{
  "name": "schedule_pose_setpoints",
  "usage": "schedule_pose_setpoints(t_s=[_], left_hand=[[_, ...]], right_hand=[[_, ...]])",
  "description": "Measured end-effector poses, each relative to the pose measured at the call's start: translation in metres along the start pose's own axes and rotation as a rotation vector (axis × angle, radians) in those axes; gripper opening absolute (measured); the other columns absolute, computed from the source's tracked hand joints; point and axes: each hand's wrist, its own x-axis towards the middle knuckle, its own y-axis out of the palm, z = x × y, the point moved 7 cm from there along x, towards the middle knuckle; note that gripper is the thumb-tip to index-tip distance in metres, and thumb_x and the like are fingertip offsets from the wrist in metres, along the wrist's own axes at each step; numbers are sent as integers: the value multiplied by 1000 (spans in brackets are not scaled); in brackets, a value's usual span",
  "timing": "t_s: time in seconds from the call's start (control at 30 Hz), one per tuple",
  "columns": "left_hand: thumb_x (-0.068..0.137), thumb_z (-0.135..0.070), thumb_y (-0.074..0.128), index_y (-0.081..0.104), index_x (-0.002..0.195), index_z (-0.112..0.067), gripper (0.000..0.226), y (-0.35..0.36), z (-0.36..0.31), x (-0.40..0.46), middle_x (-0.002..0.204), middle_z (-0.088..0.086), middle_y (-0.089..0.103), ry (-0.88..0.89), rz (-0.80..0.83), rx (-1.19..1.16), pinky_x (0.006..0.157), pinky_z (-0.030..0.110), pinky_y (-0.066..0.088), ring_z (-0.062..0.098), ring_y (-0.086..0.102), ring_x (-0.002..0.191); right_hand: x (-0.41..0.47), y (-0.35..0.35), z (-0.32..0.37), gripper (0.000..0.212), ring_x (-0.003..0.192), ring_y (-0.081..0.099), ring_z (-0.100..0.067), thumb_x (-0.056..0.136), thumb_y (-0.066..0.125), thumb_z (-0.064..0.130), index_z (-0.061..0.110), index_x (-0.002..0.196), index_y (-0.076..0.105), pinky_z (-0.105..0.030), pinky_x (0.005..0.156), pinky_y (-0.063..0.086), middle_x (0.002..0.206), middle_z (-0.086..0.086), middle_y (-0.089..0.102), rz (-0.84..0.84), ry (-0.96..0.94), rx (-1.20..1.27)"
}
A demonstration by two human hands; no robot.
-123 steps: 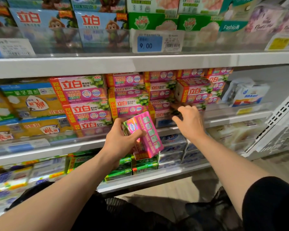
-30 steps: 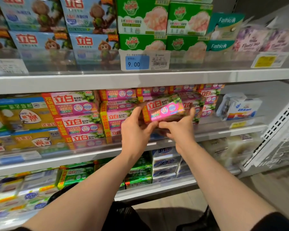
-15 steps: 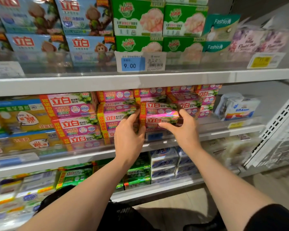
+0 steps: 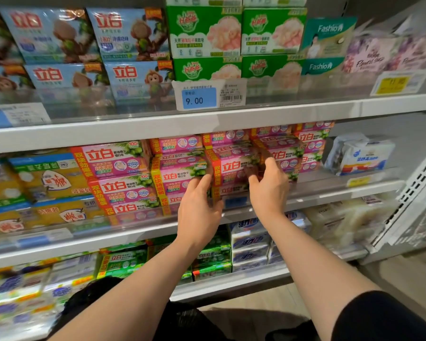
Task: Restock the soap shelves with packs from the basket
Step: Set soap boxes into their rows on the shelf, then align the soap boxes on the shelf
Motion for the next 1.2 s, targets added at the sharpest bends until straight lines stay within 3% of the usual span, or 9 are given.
schedule_pose_setpoints(t_s=[0.17, 0.27, 0.43, 0.6, 0.67, 0.83, 0.93, 1.03, 1.2], left_hand=[[86, -11, 68, 41, 144, -18, 64, -1, -2, 0, 127, -1, 51, -6, 11, 11, 94, 30, 47, 18, 52, 114], [86, -11, 69, 41, 145, -16, 66, -6, -6, -6, 131, 1, 51, -12, -33, -5, 97, 28, 43, 18, 51, 119], [86, -9, 68, 48, 140, -17, 58, 4, -59, -25, 127, 2, 55, 117, -38, -75, 91, 25, 45, 19, 56, 110], [84, -9, 69, 52, 131, -15, 50, 65, -178, -61, 116, -4, 55, 359, 275, -240, 85, 16, 42, 8, 56, 99], [82, -8, 69, 56, 127, -12, 47, 96, -232, -85, 115, 0, 59, 468, 415, -321, 88, 21, 47, 12, 60, 98], [80, -7, 72, 57, 126, -10, 48, 178, -337, -165, 121, 10, 59, 672, 758, -395, 96, 31, 47, 19, 60, 108], [79, -10, 74, 54, 129, -8, 53, 225, -374, -205, 121, 16, 57, 767, 916, -324, 98, 38, 46, 27, 58, 111], [80, -17, 75, 47, 134, -8, 62, 267, -395, -232, 124, 15, 52, 870, 1024, -137, 97, 31, 41, 28, 53, 114], [79, -23, 77, 39, 141, -9, 74, 330, -406, -253, 131, 14, 45, 947, 1142, 101, 102, 34, 40, 29, 48, 120]], right_hand=[[1, -2, -8, 26, 88, 56, -25, 87, 68, 16, 10, 95, 45, -38, 75, 49, 91, -8, 59, 54, 78, 126], [-3, -19, -21, 59, 107, 56, -21, 86, 70, 32, 14, 137, 45, -40, 94, 47, 119, -7, 59, 93, 175, 327], [-4, -103, -33, 58, 88, 65, -14, 82, 73, 37, 20, 133, 52, -31, 83, 54, 94, 0, 67, 102, 114, 399], [-10, -241, -71, 31, 71, 63, -18, 79, 78, 26, 14, 106, 67, -30, 74, 55, 78, -5, 65, 15, 33, 247], [-24, -302, -104, 24, 65, 57, -15, 81, 76, 26, 13, 100, 69, -32, 72, 53, 77, -11, 65, -67, 57, 121], [-95, -424, -215, 17, 59, 54, -7, 82, 74, 25, 13, 94, 70, -37, 70, 53, 72, -2, 66, -167, 263, -195], [-142, -463, -268, 17, 66, 57, -13, 81, 75, 21, 10, 93, 71, -30, 70, 48, 74, -3, 66, -148, 406, -305], [-173, -476, -305, 17, 70, 61, -20, 82, 74, 19, 8, 94, 71, -33, 73, 49, 73, -2, 64, -98, 490, -334], [-202, -465, -375, 35, 92, 65, -23, 78, 77, 25, 8, 108, 67, -28, 79, 46, 95, -7, 70, 150, 653, -425]])
